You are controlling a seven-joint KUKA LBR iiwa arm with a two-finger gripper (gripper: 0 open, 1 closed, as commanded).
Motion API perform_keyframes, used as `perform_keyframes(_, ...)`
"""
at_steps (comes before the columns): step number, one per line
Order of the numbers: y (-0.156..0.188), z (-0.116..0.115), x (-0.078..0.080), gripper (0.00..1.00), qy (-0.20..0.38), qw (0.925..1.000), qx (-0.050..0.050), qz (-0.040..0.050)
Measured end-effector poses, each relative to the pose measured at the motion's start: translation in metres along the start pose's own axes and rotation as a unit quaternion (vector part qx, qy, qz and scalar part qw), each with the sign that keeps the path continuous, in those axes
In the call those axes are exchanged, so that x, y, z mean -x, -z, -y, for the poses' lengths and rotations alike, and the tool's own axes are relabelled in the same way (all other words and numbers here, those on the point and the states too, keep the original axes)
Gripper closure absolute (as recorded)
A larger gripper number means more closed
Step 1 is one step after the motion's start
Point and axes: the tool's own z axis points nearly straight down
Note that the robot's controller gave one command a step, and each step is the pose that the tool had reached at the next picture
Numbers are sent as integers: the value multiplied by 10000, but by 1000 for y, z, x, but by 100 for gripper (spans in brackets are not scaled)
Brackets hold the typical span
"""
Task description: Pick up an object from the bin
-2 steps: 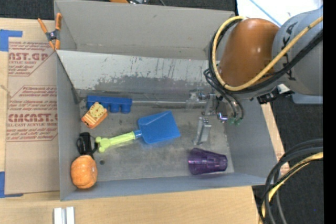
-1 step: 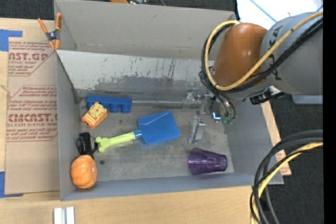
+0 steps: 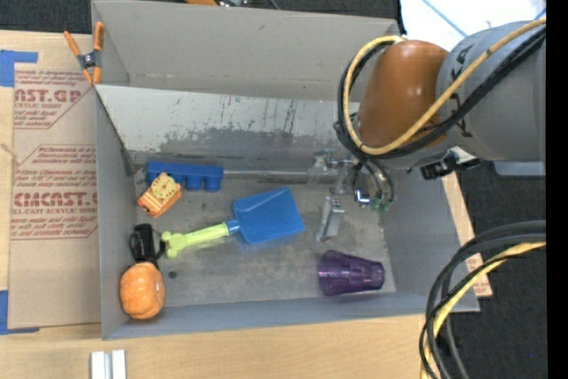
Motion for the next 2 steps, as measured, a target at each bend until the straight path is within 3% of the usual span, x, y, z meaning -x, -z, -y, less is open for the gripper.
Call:
perform_keyframes(1, 91, -38, -2, 0, -345, 9994, 16, 44)
perform_keyframes(2, -8, -24, -1, 0, 400, 9992, 1, -11)
